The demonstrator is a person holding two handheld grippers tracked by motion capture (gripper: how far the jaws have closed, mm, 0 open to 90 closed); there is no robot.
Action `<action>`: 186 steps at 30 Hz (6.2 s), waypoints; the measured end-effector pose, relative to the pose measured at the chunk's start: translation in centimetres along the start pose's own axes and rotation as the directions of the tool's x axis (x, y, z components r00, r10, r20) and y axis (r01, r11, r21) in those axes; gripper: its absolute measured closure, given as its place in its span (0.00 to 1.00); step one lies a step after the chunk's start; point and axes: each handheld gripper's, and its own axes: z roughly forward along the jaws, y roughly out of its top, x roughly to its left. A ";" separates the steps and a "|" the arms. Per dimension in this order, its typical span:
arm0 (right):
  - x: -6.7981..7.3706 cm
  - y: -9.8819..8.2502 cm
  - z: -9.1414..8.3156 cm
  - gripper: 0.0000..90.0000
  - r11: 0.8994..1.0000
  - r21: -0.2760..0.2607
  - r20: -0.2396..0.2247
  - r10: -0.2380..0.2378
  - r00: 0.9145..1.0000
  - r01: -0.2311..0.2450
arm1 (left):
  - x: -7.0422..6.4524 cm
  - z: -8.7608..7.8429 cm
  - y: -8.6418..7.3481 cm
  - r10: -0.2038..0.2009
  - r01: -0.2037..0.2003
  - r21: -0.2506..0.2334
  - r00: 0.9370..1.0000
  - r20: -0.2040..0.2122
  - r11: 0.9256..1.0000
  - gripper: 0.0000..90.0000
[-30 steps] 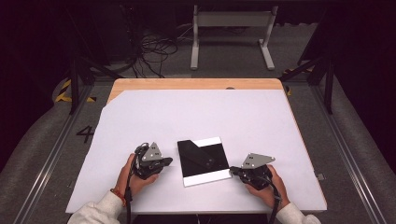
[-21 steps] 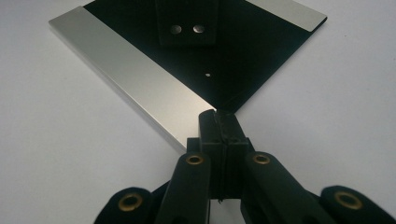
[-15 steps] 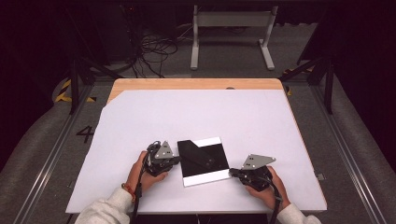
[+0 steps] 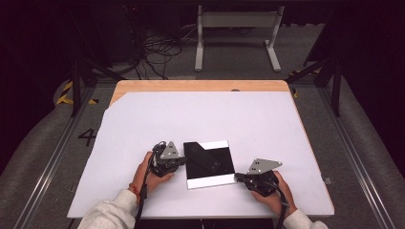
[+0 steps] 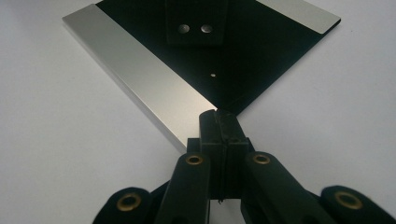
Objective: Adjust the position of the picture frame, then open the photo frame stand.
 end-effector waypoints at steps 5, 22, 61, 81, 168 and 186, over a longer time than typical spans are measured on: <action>0.1 -0.1 0.0 1.00 1.000 -0.002 0.007 -0.004 1.000 0.004 | 0.2 0.3 0.2 -0.004 0.004 -0.003 1.000 -0.009 1.000 1.00; 0.4 -0.2 -0.2 1.00 1.000 -0.003 -0.029 0.003 1.000 -0.003 | 0.9 1.0 0.8 -0.020 0.020 -0.010 0.999 -0.030 1.000 1.00; 0.6 0.1 -0.1 1.00 0.999 0.016 -0.021 -0.036 0.999 0.037 | 1.5 -0.6 0.9 -0.049 0.049 -0.069 0.999 0.008 0.996 0.94; 0.6 0.1 -0.1 1.00 0.999 0.018 -0.017 -0.039 0.999 0.039 | 2.2 -0.3 0.5 -0.034 0.033 -0.028 0.997 -0.069 0.999 0.84; 1.0 0.0 -0.1 1.00 0.998 0.014 0.010 -0.055 0.998 0.055 | 0.6 0.4 2.3 0.038 -0.035 -0.083 0.998 0.041 0.996 0.99; 1.0 0.0 -0.1 1.00 0.998 0.015 0.010 -0.058 0.998 0.058 | -0.9 1.2 2.8 0.096 -0.092 -0.070 0.993 0.062 0.993 0.96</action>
